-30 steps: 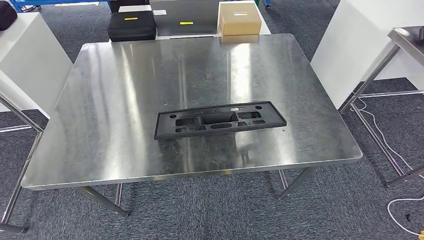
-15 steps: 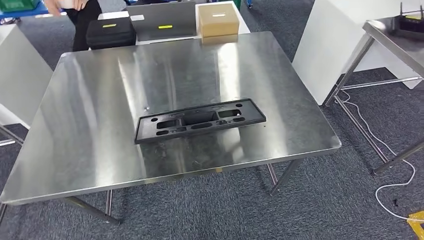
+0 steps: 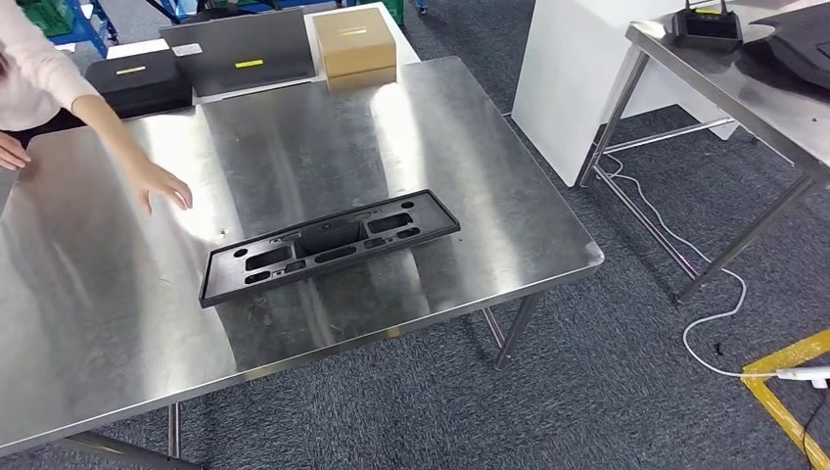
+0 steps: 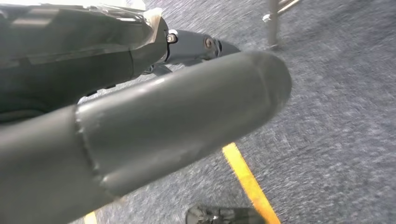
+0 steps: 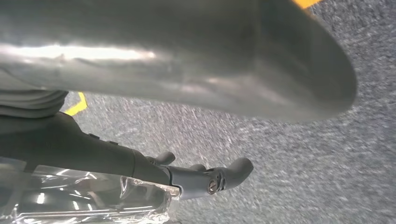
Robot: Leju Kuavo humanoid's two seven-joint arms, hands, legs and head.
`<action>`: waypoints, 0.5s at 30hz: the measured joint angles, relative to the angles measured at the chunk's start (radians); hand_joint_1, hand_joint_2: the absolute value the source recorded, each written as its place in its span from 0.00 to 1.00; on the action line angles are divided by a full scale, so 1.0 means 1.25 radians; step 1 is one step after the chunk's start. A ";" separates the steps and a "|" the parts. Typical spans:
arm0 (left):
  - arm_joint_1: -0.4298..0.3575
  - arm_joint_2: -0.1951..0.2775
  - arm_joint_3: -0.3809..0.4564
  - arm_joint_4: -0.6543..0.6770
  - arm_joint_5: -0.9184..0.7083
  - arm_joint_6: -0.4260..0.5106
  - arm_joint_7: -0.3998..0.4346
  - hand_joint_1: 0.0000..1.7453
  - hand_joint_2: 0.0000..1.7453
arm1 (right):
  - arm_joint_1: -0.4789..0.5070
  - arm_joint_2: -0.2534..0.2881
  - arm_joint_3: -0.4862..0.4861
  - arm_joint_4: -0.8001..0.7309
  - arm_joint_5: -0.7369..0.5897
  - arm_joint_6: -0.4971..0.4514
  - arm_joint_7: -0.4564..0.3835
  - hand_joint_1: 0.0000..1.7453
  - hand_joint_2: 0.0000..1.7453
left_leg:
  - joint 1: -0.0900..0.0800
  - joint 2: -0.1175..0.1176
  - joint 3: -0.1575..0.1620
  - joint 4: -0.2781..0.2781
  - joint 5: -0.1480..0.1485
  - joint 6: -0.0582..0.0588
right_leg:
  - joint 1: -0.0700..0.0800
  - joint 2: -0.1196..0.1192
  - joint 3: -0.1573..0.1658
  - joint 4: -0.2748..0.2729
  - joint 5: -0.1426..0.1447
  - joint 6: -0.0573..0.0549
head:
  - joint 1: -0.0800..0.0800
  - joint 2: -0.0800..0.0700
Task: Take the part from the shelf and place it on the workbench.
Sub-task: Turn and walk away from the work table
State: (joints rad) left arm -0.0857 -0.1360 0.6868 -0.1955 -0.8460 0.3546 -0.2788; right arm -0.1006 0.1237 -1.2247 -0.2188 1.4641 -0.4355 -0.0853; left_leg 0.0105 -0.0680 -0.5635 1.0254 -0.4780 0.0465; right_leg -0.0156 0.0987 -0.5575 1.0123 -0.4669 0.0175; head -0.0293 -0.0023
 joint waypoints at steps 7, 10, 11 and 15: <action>0.002 0.000 0.000 0.000 -0.001 0.000 -0.003 0.00 0.00 | 0.000 0.000 0.001 0.002 0.005 0.006 -0.002 0.00 0.00 | -0.002 0.066 0.014 -0.029 0.013 0.013 | 0.003 -0.061 -0.088 0.152 -0.072 0.008 | 0.004 0.000; 0.003 0.000 0.000 0.000 -0.001 0.000 -0.003 0.00 0.00 | 0.003 0.000 0.001 0.003 0.003 0.008 -0.003 0.00 0.00 | -0.003 0.097 0.014 -0.028 0.011 0.013 | -0.002 -0.072 -0.109 0.197 -0.078 0.024 | 0.005 0.000; 0.003 -0.001 0.000 0.000 -0.002 0.000 -0.003 0.00 0.00 | 0.003 -0.001 0.001 0.003 0.002 0.010 -0.004 0.00 0.00 | -0.002 0.106 0.015 -0.028 0.010 0.011 | -0.004 -0.081 -0.085 0.155 -0.060 0.032 | 0.005 0.000; 0.002 -0.001 0.000 0.000 -0.002 0.000 -0.003 0.00 0.00 | -0.002 -0.001 0.002 0.003 0.003 0.014 -0.005 0.00 0.00 | -0.012 0.142 0.022 -0.017 -0.005 -0.007 | -0.003 -0.152 0.000 -0.002 -0.006 0.028 | 0.005 0.000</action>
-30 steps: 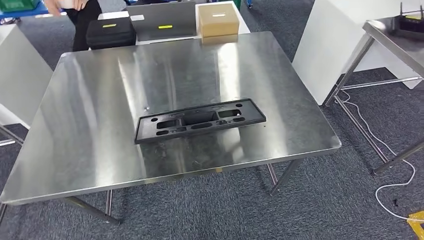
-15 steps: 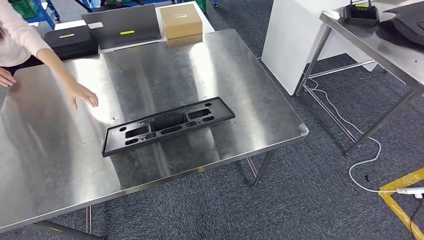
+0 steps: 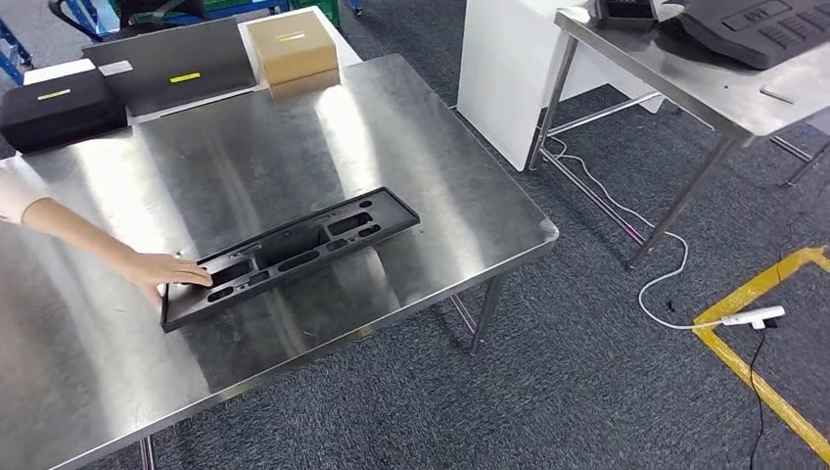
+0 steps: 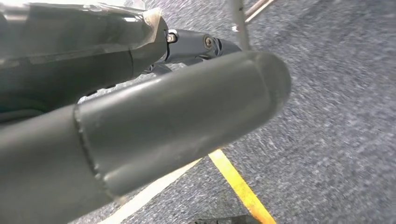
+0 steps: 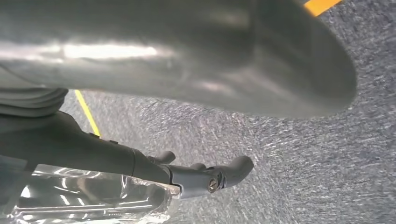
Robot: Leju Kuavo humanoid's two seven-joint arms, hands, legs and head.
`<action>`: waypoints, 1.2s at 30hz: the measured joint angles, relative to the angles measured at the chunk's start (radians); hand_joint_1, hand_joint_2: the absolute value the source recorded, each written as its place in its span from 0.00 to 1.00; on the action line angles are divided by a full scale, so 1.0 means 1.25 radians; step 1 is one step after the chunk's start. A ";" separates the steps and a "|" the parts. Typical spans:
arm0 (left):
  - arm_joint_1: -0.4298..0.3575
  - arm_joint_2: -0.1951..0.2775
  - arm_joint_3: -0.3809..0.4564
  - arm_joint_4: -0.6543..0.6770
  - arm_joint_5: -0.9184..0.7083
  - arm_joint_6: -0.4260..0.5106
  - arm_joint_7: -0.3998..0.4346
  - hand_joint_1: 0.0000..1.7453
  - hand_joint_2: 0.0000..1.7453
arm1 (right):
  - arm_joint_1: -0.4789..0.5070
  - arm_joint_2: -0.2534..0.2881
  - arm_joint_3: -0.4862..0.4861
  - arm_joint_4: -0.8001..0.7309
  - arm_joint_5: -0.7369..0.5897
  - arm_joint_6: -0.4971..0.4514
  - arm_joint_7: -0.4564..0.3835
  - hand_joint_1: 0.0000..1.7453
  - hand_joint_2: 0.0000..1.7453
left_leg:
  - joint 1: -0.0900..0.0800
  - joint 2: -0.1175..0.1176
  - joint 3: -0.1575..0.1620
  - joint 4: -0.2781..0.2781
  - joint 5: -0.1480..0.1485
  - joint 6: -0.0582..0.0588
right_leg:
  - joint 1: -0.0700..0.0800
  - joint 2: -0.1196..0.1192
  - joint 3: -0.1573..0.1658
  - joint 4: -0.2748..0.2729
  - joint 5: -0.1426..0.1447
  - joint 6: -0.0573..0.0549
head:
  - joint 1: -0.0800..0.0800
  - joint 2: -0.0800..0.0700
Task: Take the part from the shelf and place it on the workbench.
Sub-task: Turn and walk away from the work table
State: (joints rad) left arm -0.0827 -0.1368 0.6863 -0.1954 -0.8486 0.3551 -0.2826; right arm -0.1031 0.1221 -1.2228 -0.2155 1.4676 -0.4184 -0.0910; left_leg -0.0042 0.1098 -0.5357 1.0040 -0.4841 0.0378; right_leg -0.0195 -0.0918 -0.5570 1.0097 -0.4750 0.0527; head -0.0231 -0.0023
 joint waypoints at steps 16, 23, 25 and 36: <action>0.001 -0.003 0.000 0.000 -0.004 -0.008 -0.002 0.00 0.00 | 0.002 -0.002 0.000 0.000 -0.001 0.000 0.001 0.00 0.00 | 0.023 -0.162 0.005 0.011 -0.015 -0.020 | -0.007 0.168 -0.018 -0.003 0.030 -0.017 | -0.003 0.000; -0.001 -0.004 0.000 0.000 -0.009 -0.022 0.012 0.00 0.00 | 0.003 -0.004 0.001 0.000 -0.002 0.001 0.001 0.00 0.00 | 0.011 -0.076 0.004 -0.008 0.005 0.020 | -0.003 0.088 -0.123 0.181 -0.053 -0.014 | 0.002 0.000; -0.002 -0.004 0.000 0.000 -0.009 -0.024 0.015 0.00 0.00 | 0.004 -0.004 0.001 0.000 -0.002 0.001 0.001 0.00 0.00 | 0.008 -0.050 0.002 -0.007 0.005 0.020 | -0.002 0.083 -0.133 0.221 -0.063 -0.008 | 0.002 0.000; -0.005 -0.006 0.000 0.000 -0.008 -0.026 0.016 0.00 0.00 | 0.004 -0.008 0.002 0.000 0.006 0.002 0.002 0.00 0.00 | 0.008 -0.042 -0.014 0.067 -0.058 -0.017 | -0.007 0.062 0.005 -0.014 0.017 -0.036 | -0.004 0.000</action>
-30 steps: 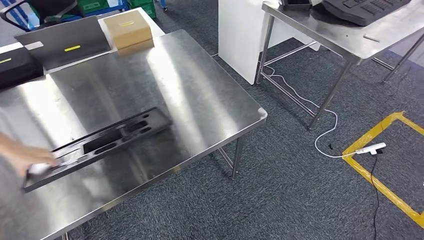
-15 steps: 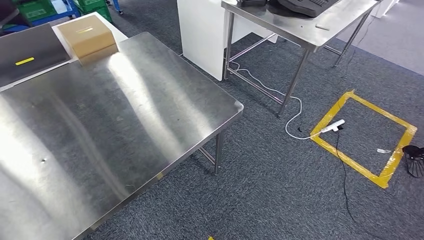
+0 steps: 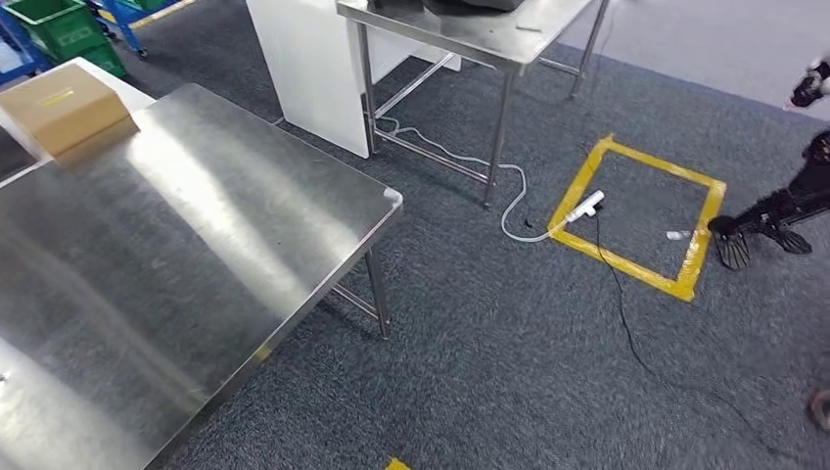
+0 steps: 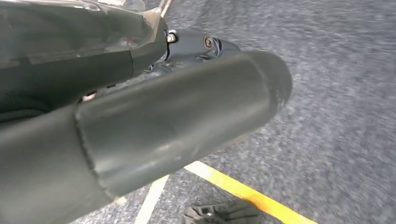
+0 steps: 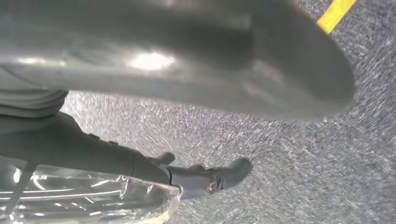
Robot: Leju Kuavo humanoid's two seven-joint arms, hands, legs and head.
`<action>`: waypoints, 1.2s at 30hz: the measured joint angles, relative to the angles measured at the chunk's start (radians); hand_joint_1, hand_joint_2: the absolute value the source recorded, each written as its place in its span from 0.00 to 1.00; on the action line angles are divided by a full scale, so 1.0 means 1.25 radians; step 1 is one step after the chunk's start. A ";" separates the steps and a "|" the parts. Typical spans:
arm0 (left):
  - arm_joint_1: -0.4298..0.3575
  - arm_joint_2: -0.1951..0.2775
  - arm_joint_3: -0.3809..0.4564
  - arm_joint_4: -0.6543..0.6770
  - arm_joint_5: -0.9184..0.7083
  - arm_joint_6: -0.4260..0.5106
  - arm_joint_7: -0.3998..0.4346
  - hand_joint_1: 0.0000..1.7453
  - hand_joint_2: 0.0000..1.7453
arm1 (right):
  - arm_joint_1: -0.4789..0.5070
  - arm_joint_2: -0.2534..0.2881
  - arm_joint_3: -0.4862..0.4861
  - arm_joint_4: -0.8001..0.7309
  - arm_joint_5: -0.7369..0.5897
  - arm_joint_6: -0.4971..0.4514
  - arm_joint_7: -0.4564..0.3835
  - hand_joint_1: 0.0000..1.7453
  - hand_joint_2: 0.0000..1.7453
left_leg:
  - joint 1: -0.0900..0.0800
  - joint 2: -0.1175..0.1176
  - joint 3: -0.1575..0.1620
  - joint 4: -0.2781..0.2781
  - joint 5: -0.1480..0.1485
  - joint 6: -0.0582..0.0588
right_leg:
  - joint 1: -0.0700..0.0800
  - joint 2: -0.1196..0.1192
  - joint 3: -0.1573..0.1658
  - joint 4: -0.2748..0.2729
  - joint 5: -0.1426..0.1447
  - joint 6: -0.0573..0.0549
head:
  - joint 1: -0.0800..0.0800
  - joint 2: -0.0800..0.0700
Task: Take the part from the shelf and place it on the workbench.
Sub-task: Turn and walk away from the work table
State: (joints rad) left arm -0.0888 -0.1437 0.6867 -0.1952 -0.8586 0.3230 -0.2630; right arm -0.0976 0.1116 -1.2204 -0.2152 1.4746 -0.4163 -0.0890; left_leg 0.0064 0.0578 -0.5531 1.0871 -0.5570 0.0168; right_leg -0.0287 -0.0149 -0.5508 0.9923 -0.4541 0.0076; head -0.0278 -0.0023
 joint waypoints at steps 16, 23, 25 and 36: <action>0.003 -0.002 0.000 0.000 -0.004 -0.005 0.000 0.00 0.00 | 0.003 0.001 0.000 0.000 -0.007 0.000 -0.001 0.00 0.00 | 0.008 -0.048 0.029 -0.076 0.058 0.030 | 0.004 0.045 -0.085 0.107 -0.035 0.026 | 0.004 0.000; 0.004 -0.002 0.000 0.000 -0.004 -0.006 0.000 0.00 0.00 | 0.002 0.001 0.001 0.000 -0.005 0.000 -0.002 0.00 0.00 | -0.002 0.031 0.029 -0.073 0.053 0.026 | 0.008 -0.033 -0.031 0.071 -0.035 0.042 | 0.007 0.000; 0.004 -0.002 0.000 0.000 -0.004 -0.005 0.000 0.00 0.00 | -0.001 0.001 0.001 0.000 -0.004 0.001 -0.001 0.00 0.00 | -0.008 0.048 0.032 -0.070 0.048 0.017 | 0.013 -0.061 0.002 0.011 -0.016 0.032 | 0.006 0.000; 0.006 -0.002 0.000 0.001 -0.004 -0.004 -0.001 0.00 0.00 | 0.002 0.001 0.003 0.000 -0.005 0.002 0.001 0.00 0.00 | 0.008 -0.049 -0.058 0.132 -0.038 -0.008 | 0.010 0.054 -0.006 0.005 0.003 -0.012 | 0.000 0.000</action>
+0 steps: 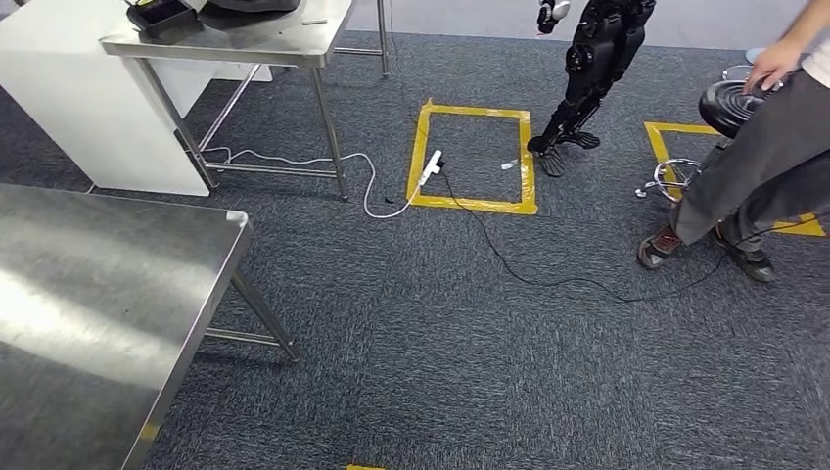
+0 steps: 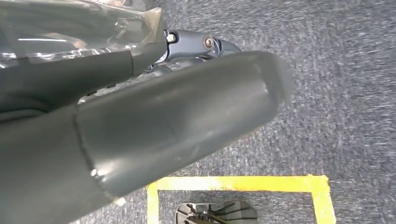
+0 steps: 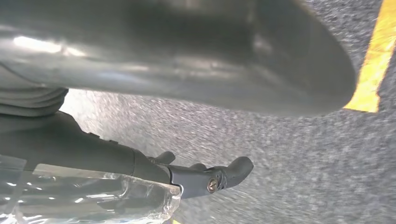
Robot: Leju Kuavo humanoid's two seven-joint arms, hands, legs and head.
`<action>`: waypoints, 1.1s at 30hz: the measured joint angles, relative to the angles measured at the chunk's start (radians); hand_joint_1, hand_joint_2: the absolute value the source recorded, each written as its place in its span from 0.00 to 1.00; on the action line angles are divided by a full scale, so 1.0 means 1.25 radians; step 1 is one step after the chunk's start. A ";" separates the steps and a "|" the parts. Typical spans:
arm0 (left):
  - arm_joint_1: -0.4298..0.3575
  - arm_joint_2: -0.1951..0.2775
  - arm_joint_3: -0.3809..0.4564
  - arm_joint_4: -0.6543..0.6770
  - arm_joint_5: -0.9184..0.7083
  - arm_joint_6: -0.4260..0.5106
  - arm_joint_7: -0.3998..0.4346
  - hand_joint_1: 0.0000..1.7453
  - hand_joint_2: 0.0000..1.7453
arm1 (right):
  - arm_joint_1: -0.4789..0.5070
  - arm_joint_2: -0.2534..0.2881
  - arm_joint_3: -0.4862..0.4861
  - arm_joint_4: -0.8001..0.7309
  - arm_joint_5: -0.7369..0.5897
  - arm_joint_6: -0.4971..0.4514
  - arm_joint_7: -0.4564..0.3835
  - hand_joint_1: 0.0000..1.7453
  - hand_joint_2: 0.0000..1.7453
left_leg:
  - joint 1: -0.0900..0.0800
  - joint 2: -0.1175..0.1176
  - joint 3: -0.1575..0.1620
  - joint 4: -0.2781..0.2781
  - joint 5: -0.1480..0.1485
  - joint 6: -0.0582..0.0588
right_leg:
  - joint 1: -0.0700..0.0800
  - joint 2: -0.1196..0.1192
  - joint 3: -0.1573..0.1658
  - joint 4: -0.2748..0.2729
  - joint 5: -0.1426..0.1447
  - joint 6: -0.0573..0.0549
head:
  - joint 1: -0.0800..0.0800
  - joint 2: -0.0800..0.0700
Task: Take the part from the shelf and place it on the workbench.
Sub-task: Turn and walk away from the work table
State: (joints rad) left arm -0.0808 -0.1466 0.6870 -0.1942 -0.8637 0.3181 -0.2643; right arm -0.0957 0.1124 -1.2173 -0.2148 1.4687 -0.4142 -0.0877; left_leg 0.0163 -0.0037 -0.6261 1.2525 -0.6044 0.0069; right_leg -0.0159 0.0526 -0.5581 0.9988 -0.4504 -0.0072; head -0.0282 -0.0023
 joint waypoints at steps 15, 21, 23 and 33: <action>-0.004 0.000 0.000 0.000 -0.013 -0.003 0.005 0.00 0.00 | 0.002 -0.001 0.001 0.000 -0.005 0.002 0.000 0.00 0.00 | -0.005 0.052 0.074 -0.202 0.099 0.037 | -0.004 -0.036 -0.114 0.208 -0.076 0.039 | 0.005 0.000; -0.008 -0.001 0.000 -0.001 -0.018 -0.007 0.008 0.00 0.00 | 0.001 -0.002 0.001 0.000 -0.009 0.002 0.000 0.00 0.00 | -0.011 0.105 0.082 -0.197 0.089 0.014 | 0.001 -0.087 -0.001 0.008 -0.016 0.036 | 0.003 0.000; -0.011 -0.003 -0.001 -0.001 -0.021 -0.008 0.009 0.00 0.00 | 0.003 -0.003 0.001 0.000 -0.011 0.002 0.001 0.00 0.00 | -0.006 0.102 0.084 -0.193 0.082 0.004 | -0.001 -0.069 -0.001 0.006 -0.014 0.025 | 0.003 0.000; -0.006 -0.004 -0.002 0.000 -0.023 -0.010 0.011 0.00 0.00 | 0.003 -0.003 0.001 0.000 -0.012 0.002 0.005 0.00 0.00 | 0.002 -0.036 0.046 -0.119 0.068 0.010 | 0.005 0.036 0.001 0.006 -0.004 0.004 | -0.002 0.000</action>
State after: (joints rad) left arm -0.0880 -0.1513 0.6851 -0.1946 -0.8923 0.3058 -0.2511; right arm -0.0919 0.1092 -1.2165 -0.2143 1.4542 -0.4112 -0.0816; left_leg 0.0189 -0.0491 -0.5681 1.1033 -0.5194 0.0189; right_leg -0.0102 0.0970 -0.5566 1.0067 -0.4557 -0.0027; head -0.0304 -0.0023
